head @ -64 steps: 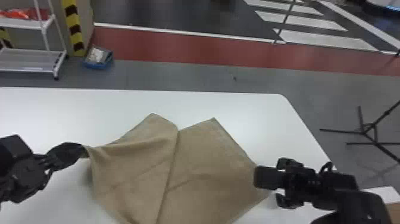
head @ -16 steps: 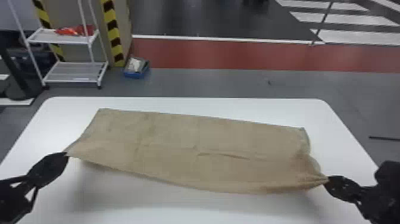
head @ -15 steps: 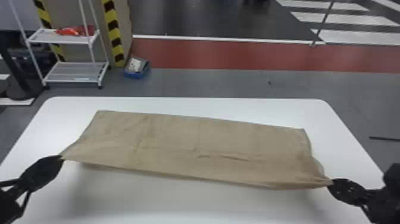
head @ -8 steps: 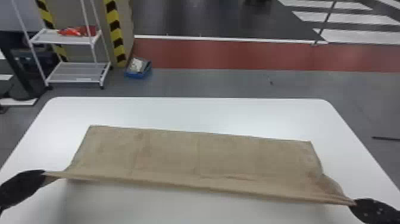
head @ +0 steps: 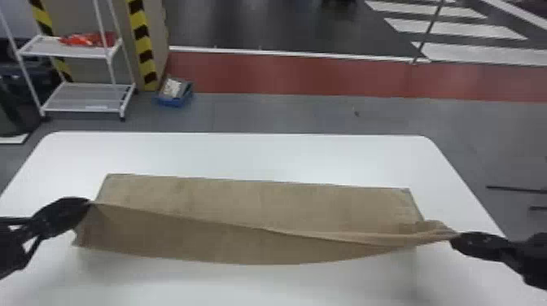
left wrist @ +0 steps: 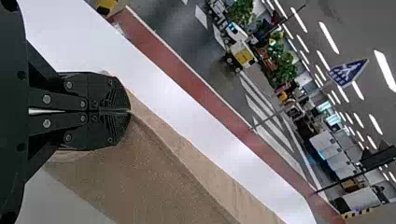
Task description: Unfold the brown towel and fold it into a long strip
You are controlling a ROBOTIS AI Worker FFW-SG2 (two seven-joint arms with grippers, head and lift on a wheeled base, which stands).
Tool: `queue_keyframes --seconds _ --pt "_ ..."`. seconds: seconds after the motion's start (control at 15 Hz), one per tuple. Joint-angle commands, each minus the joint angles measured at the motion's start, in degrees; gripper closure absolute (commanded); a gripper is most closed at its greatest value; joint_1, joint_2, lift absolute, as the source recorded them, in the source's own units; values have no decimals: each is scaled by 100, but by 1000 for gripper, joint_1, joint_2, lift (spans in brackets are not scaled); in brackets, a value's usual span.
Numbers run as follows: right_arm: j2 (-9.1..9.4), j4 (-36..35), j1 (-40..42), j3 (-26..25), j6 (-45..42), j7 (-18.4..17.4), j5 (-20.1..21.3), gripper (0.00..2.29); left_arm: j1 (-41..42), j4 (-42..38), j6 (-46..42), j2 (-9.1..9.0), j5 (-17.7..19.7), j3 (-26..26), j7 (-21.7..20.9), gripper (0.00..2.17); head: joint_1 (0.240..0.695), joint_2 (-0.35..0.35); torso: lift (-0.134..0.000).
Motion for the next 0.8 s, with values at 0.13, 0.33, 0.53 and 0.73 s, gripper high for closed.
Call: queue_keyframes --seconds 0.13,0.33,0.53,0.73 --pt "-314 478 -832 506 1350 28 281 2233 -889 379 1207 16 -475 -613 423 1909 695 -143 -115" --pt "-507 1014 -1377 796 1684 -35 553 2233 -1487 800 1682 51 -721 -973 554 1909 695 -136 -115" --pt "-639 1586 -1913 1174 1736 -167 852 2233 -2032 1345 1875 86 -985 -1290 563 1909 695 -145 -115" --pt "-648 1955 -2326 1376 1719 -228 975 2233 -2199 1530 1998 112 -1046 -1378 598 1909 695 -152 -115"
